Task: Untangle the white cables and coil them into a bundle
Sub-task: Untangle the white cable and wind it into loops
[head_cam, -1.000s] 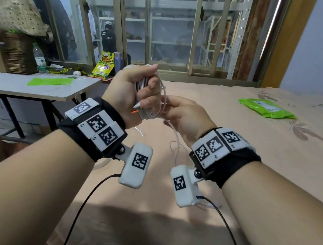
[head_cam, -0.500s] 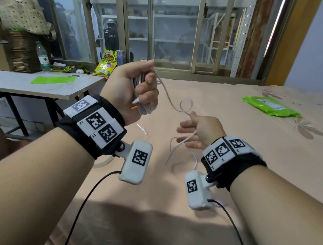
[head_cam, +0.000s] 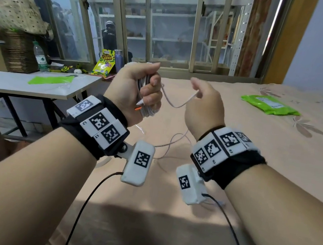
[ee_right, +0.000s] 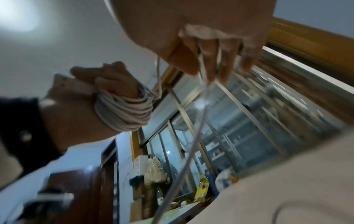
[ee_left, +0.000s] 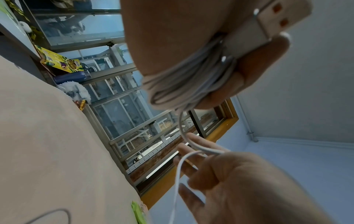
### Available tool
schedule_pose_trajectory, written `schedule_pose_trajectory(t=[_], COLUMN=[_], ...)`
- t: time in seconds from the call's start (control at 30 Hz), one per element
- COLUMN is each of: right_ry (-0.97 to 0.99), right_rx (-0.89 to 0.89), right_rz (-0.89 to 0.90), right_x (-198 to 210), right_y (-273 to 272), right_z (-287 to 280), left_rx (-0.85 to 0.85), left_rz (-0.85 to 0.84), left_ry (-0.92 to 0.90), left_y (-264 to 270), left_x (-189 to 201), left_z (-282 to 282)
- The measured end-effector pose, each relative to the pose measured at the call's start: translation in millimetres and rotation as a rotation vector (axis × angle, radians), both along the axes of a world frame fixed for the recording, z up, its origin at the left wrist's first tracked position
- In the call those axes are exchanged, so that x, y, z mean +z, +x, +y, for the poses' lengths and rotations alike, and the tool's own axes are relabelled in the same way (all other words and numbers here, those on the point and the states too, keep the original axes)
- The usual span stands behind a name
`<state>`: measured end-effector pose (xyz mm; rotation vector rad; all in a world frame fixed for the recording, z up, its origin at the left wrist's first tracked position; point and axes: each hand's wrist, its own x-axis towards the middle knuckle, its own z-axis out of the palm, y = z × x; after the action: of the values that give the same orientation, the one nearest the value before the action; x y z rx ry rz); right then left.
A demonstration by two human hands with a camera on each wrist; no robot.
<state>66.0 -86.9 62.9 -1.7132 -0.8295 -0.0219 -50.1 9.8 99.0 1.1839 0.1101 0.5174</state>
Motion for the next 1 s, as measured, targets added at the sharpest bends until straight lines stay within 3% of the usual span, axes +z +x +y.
schedule_pose_trajectory(t=[0.07,0.13,0.17,0.23,0.3,0.47,0.63,0.8,1.0], right_ry=[-0.251,-0.449,-0.490,-0.433,-0.303,-0.111,0.074,0.237,0.179], right_rx=[0.020,0.153,0.304,0.652,0.814,0.493,0.459,0.317,0.372], right_rz=[-0.177,-0.167,-0.103,0.065,0.244,0.293,0.369,0.322,0.339], right_x=[12,19,20,16,13,14,4,0,-6], right_y=[-7,-5,-5,-4,-5,3,-2,-4,2], right_z=[-5,-7,-8,-8,-7,1,4,17,19], left_rx=[0.043,0.107,0.145,0.207,0.226,0.168,0.099,-0.034,-0.189], left_rz=[0.017,0.055,0.085,0.149,0.205,0.272,0.254,0.240,0.172], left_ry=[-0.011,-0.015,-0.004,0.040,0.078,0.187,0.216,0.203,0.132], left_y=[-1,0,0,1,2,5,7,6,6], left_x=[1,1,2,2,1,0,3,1,6], left_z=[1,0,0,-2,-4,-12,-18,-22,-21])
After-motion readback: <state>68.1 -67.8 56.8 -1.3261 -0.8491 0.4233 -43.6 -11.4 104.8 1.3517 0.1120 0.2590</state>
